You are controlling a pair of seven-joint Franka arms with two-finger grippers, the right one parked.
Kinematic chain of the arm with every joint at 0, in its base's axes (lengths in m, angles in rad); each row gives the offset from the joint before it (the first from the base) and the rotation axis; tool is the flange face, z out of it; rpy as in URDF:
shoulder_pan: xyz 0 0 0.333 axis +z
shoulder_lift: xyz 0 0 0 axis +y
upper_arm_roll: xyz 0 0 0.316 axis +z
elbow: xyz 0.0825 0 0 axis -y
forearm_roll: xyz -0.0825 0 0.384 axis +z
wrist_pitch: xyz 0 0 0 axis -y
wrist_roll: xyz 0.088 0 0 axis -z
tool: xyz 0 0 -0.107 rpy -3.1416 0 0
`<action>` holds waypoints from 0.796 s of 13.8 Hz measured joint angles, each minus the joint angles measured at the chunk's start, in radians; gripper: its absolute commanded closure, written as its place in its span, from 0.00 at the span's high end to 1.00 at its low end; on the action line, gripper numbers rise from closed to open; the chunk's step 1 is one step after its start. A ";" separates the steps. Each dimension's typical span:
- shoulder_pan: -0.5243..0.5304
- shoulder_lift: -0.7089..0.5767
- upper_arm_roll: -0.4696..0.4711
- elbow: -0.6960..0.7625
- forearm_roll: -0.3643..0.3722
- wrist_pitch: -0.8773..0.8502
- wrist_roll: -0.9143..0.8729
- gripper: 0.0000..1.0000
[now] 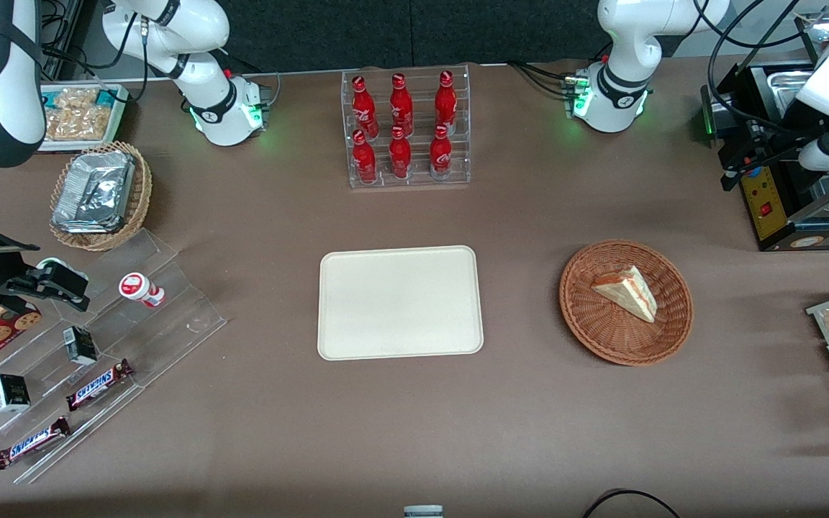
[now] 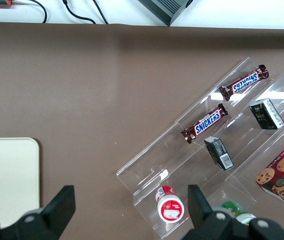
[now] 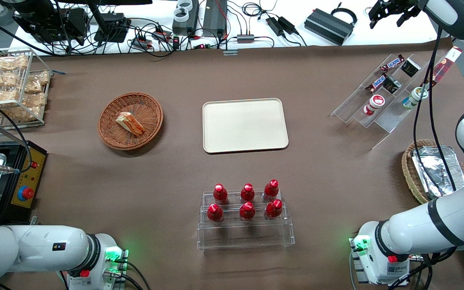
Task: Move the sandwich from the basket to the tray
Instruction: 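Move the left gripper over the sandwich in the wicker basket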
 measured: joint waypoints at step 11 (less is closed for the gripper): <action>0.010 0.131 0.007 -0.154 -0.002 0.110 -0.563 1.00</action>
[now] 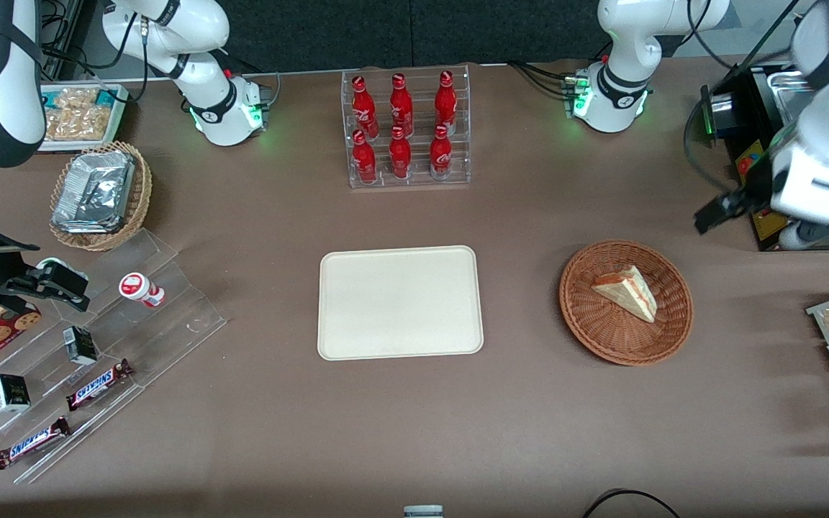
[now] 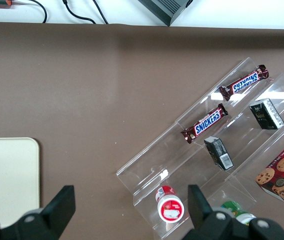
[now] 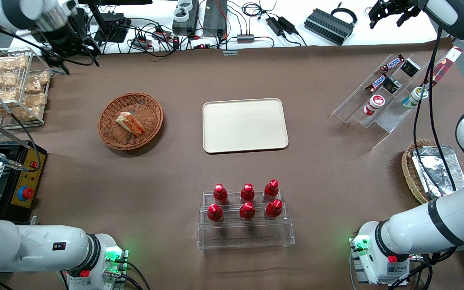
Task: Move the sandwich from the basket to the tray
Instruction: 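Move the left gripper over the sandwich in the wicker basket, then lower the left gripper and close it on the wrapped sandwich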
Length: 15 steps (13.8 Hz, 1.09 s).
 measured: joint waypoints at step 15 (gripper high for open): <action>-0.005 0.219 -0.008 -0.389 0.000 0.576 -0.460 1.00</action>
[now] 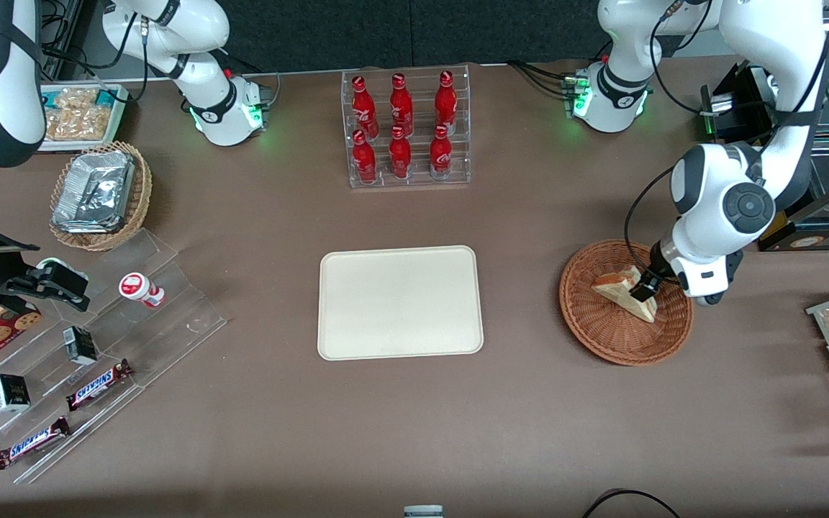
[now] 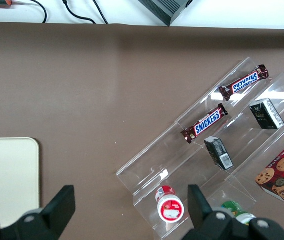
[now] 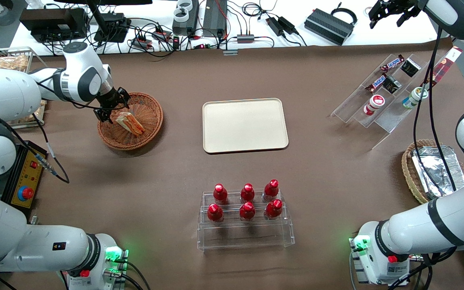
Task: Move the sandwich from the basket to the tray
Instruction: 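Lower the left gripper and close it on the wrapped sandwich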
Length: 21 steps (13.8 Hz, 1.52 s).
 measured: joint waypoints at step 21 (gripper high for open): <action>-0.130 0.072 -0.018 0.289 0.000 -0.288 -0.009 0.15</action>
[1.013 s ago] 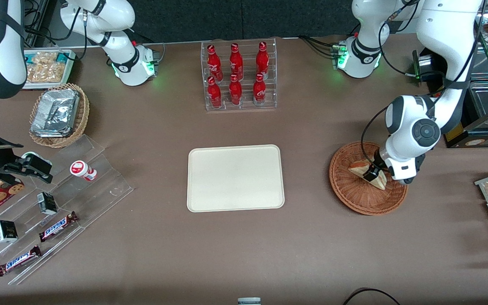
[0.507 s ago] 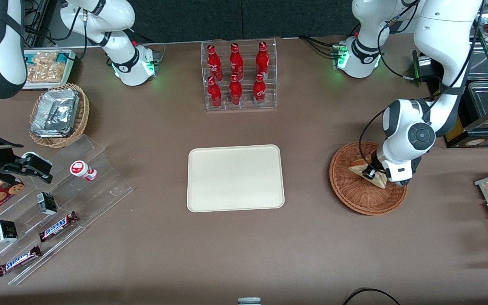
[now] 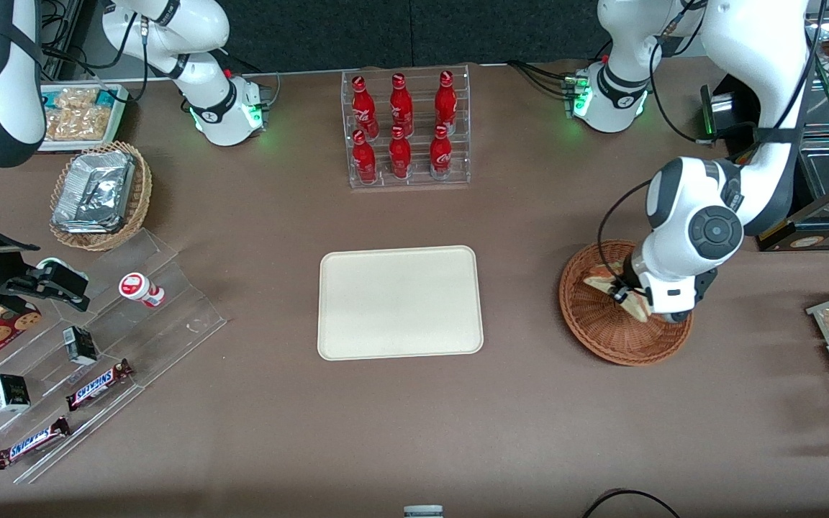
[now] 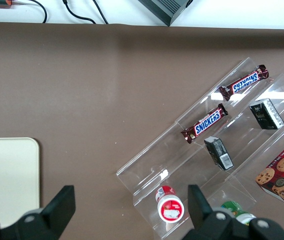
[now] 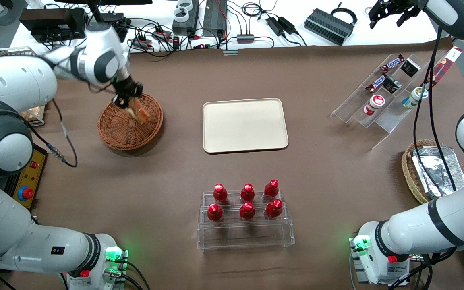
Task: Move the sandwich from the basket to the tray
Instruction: 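Lower the left gripper and close it on the wrapped sandwich, then lift the sandwich and carry it with the left gripper over the tray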
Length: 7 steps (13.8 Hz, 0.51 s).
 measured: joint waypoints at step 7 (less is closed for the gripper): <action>-0.267 0.094 -0.007 0.274 -0.003 -0.125 -0.014 0.16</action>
